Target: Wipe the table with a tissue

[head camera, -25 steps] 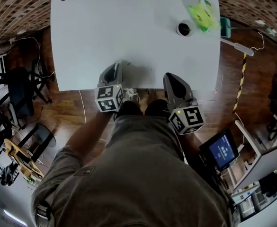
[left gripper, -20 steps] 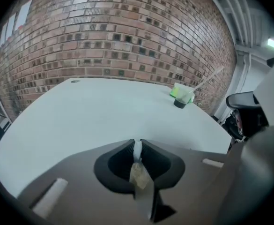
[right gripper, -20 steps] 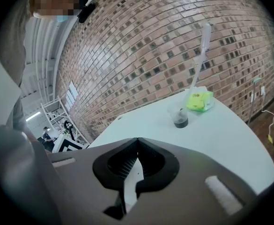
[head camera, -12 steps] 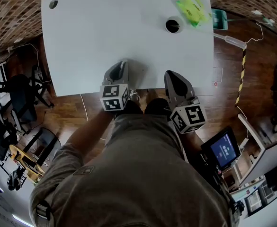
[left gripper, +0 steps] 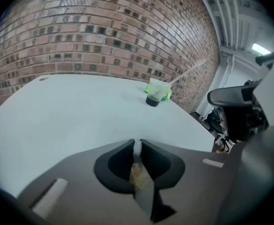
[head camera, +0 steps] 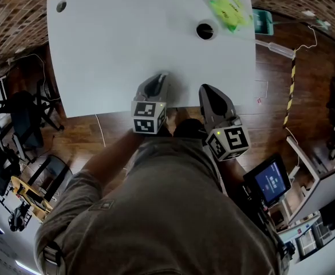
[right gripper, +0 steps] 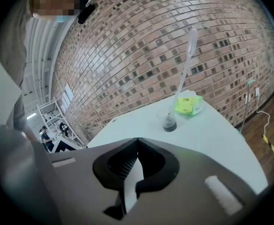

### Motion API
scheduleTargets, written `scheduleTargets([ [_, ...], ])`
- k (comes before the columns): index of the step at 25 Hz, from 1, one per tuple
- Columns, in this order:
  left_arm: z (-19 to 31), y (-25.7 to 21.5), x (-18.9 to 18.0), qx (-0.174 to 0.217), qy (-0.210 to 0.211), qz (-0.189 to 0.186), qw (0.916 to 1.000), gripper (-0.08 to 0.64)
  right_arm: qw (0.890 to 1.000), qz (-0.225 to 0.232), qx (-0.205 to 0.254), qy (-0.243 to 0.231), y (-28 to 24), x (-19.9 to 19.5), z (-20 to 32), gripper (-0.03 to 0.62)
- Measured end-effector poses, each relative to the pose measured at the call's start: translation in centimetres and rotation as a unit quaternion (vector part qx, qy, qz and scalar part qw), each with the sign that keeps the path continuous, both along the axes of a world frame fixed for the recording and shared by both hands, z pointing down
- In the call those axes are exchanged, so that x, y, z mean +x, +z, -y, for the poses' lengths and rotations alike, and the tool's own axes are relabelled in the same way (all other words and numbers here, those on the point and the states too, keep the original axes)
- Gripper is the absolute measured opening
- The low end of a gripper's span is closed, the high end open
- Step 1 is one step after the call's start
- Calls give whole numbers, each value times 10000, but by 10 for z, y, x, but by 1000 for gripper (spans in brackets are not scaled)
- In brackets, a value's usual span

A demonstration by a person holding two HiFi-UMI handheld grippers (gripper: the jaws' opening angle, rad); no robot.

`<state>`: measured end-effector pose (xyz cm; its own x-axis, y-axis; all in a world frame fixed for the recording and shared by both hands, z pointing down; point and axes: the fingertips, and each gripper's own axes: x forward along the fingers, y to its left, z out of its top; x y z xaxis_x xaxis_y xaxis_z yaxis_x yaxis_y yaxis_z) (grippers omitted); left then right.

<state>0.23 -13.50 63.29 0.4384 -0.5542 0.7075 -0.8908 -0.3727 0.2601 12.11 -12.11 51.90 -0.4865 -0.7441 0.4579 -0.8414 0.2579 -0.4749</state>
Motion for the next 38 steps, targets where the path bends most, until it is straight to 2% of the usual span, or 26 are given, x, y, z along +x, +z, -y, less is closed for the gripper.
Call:
scheduleTargets([
  [4, 1, -2, -11, -7, -145, 87, 9999, 38, 10000, 59, 0, -41, -2, -3, 1, 12],
  [11, 3, -3, -59, -22, -571, 370, 9977, 38, 9996, 124, 63, -261, -8, -26, 4, 12],
  [18, 7, -7, -115, -35, -1151, 669, 9911, 38, 9986, 154, 119, -497, -15, -43, 8, 12],
  [22, 4, -7, -137, -61, -1330, 793, 9879, 38, 9984, 142, 123, -536, -17, -46, 9, 12],
  [28, 4, -5, -124, -66, -1157, 755, 9904, 38, 9989, 175, 130, -415, -16, -43, 10, 12],
  [38, -3, 5, -61, -98, -347, 481, 9982, 38, 9997, 90, 122, -205, -8, -24, 10, 12],
])
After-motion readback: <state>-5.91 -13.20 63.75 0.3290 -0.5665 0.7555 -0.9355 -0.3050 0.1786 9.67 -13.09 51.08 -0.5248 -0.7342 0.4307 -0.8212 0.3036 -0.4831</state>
